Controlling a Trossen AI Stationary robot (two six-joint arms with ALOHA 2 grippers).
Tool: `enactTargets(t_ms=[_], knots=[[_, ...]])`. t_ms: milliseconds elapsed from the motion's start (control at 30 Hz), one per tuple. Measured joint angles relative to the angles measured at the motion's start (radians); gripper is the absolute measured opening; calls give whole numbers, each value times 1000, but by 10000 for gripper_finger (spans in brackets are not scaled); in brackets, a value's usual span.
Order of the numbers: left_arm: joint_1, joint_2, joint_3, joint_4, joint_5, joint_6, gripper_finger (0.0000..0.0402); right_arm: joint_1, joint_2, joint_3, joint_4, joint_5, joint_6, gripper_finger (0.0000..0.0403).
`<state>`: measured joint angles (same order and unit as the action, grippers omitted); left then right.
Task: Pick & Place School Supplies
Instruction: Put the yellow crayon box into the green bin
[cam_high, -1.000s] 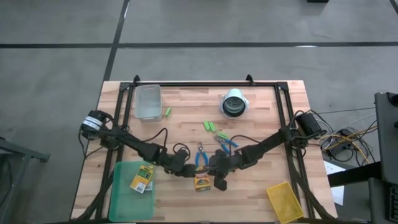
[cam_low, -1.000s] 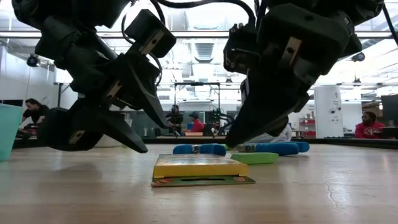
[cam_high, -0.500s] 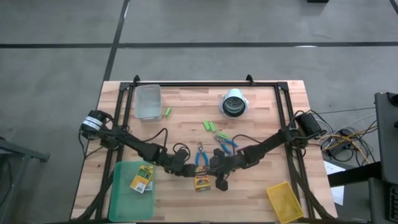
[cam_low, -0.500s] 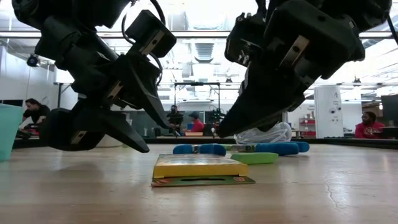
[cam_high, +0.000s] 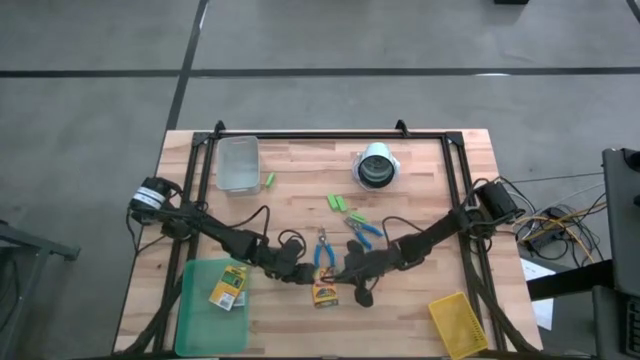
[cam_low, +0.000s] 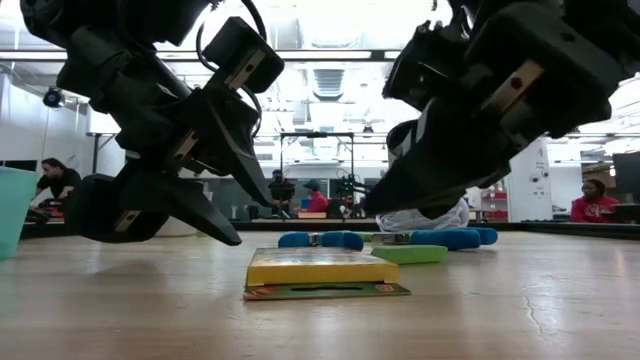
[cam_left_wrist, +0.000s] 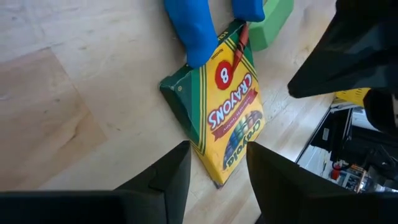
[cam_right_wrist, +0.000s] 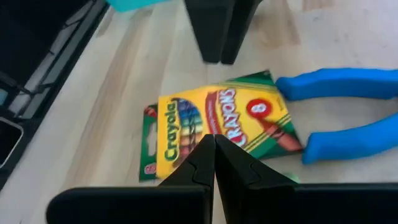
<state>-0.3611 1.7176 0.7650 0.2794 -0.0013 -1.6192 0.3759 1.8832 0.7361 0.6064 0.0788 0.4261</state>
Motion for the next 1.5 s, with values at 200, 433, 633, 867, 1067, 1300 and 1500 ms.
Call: enactTargets(t_ms=[200, 433, 633, 867, 1067, 1300, 1500], knots=[[0, 0, 0, 0, 0, 0, 161, 1, 0, 6, 7, 2, 1, 8], [0, 0, 0, 0, -7, 0, 161, 4, 43, 6, 39, 1, -32, 8], [0, 0, -1, 1, -15, -3, 161, 11, 162, 51, 193, -50, -24, 8], [0, 0, 0, 1, -15, -4, 161, 9, 154, 66, 140, -49, -31, 8], [0, 0, 0, -2, -17, -2, 161, 10, 95, 62, 66, -28, -42, 8], [0, 0, 0, -3, -18, -1, 161, 10, 68, 60, -62, -9, -34, 8], [0, 0, 0, -3, -19, 0, 161, 10, 76, 60, -65, -8, -19, 8]])
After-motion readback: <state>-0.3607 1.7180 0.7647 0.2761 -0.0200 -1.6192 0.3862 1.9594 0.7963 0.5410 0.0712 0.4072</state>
